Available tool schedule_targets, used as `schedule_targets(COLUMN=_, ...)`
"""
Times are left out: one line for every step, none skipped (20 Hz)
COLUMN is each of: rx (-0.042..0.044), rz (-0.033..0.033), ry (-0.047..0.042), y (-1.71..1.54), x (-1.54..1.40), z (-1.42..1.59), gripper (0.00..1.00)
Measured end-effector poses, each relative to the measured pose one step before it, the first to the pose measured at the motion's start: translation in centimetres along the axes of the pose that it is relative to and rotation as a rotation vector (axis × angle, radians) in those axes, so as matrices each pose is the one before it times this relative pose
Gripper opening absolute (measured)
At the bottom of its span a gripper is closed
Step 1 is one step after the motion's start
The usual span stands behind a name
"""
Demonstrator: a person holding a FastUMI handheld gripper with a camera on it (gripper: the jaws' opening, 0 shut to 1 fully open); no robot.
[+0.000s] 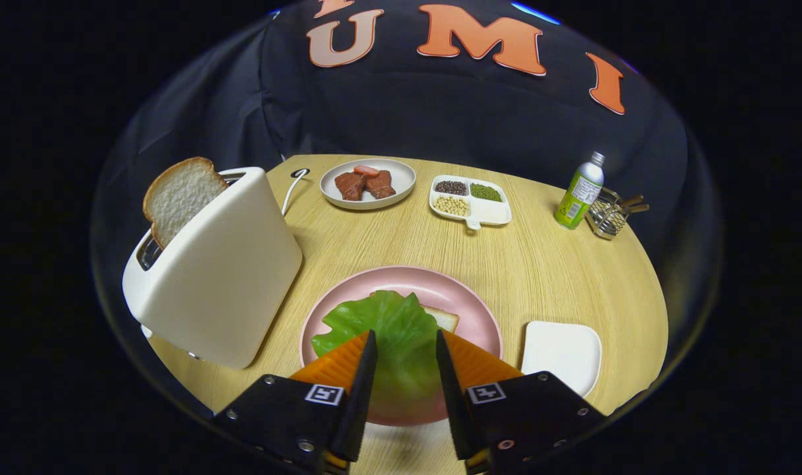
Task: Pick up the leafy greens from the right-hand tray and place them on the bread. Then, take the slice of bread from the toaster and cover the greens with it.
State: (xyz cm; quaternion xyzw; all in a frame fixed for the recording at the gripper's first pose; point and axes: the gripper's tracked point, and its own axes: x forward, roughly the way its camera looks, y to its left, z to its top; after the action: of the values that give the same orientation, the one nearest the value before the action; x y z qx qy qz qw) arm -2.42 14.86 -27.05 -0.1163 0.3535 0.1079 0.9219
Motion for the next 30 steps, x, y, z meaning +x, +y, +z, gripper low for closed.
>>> schedule_targets(rx=-0.00024, rz=-0.01125, ry=-0.01089, y=-0.091, x=-0.334, z=0.534, gripper=0.63)
schedule_targets(rx=0.00109, rz=-0.0115, ry=-0.01505, y=-0.07, x=-0.328, z=0.65, gripper=0.69)
schedule_targets(rx=0.00757, rz=-0.01202, ry=-0.01863, y=0.103, x=-0.447, z=0.745, gripper=0.77)
schedule_targets(rx=0.01599, rz=-0.01401, ry=-0.02081, y=0.106, x=-0.345, z=0.966, gripper=0.82)
schedule_targets(rx=0.0214, rz=-0.00751, ry=-0.02124, y=0.347, x=-0.361, z=0.957, gripper=0.87)
schedule_targets(rx=0.02257, rz=-0.00587, ry=-0.02567, y=0.459, x=-0.326, z=1.085, gripper=0.9)
schedule_targets(rx=0.01736, rz=-0.00615, ry=-0.02248, y=0.467, x=-0.363, z=1.147, gripper=0.94)
schedule_targets(rx=0.00698, rz=-0.00147, ry=-0.01684, y=0.583, x=-0.294, z=0.883, gripper=0.96)
schedule_targets(rx=-0.00192, rz=-0.00707, ry=-0.019, y=0.455, x=-0.258, z=1.013, gripper=0.98)
schedule_targets(rx=-0.0093, rz=-0.00821, ry=-0.01745, y=0.442, x=-0.234, z=0.935, gripper=0.98)
schedule_targets(rx=-0.00688, rz=-0.00346, ry=-0.01477, y=0.678, x=-0.136, z=0.919, gripper=0.98)
schedule_targets(rx=-0.00016, rz=0.003, ry=-0.01396, y=0.889, x=-0.225, z=0.803, gripper=0.98)
schedule_targets(rx=0.00112, rz=0.00853, ry=-0.01304, y=0.978, x=-0.166, z=0.882, gripper=0.98)
schedule_targets(rx=-0.0026, rz=0.00724, ry=-0.00891, y=0.884, x=-0.108, z=0.714, gripper=0.98)
schedule_targets(rx=-0.00616, rz=0.00644, ry=-0.01402, y=0.89, x=-0.024, z=0.76, gripper=0.98)
schedule_targets(rx=-0.00858, rz=0.00391, ry=-0.01365, y=0.866, x=-0.035, z=0.689, gripper=0.98)
schedule_targets(rx=-0.01294, rz=0.00379, ry=-0.01171, y=0.807, x=-0.151, z=0.665, gripper=0.98)
schedule_targets(rx=-0.00876, rz=0.00759, ry=-0.01276, y=0.92, x=-0.118, z=0.681, gripper=0.98)
schedule_targets(rx=0.00097, rz=0.01445, ry=-0.01481, y=1.074, x=-0.234, z=0.703, gripper=0.98)
schedule_targets(rx=0.00375, rz=0.01634, ry=-0.00941, y=1.209, x=-0.068, z=0.457, gripper=0.98)
schedule_targets(rx=0.00204, rz=0.01316, ry=-0.00851, y=0.938, x=-0.149, z=0.448, gripper=0.98)
schedule_targets(rx=-0.00281, rz=0.00657, ry=-0.00859, y=0.813, x=-0.167, z=0.39, gripper=0.98)
schedule_targets(rx=-0.00879, rz=0.00061, ry=-0.00215, y=0.696, x=-0.028, z=0.367, gripper=0.98)
schedule_targets(rx=-0.00701, rz=-0.0014, ry=-0.00058, y=0.597, x=0.066, z=0.165, gripper=0.98)
schedule_targets(rx=-0.00214, rz=0.00143, ry=-0.00183, y=0.587, x=-0.043, z=0.203, gripper=0.98)
schedule_targets(rx=-0.00187, rz=0.00533, ry=-0.00515, y=0.782, x=-0.023, z=0.303, gripper=0.98)
schedule_targets(rx=-0.00315, rz=0.00544, ry=0.002, y=0.619, x=0.1, z=0.064, gripper=0.98)
schedule_targets(rx=-0.0046, rz=0.00287, ry=0.00162, y=0.543, x=0.226, z=-0.252, gripper=0.98)
schedule_targets(rx=-0.00746, rz=0.00437, ry=0.00885, y=0.474, x=0.164, z=-0.316, gripper=0.98)
schedule_targets(rx=-0.00762, rz=0.00349, ry=0.00947, y=0.481, x=0.251, z=-0.276, gripper=0.98)
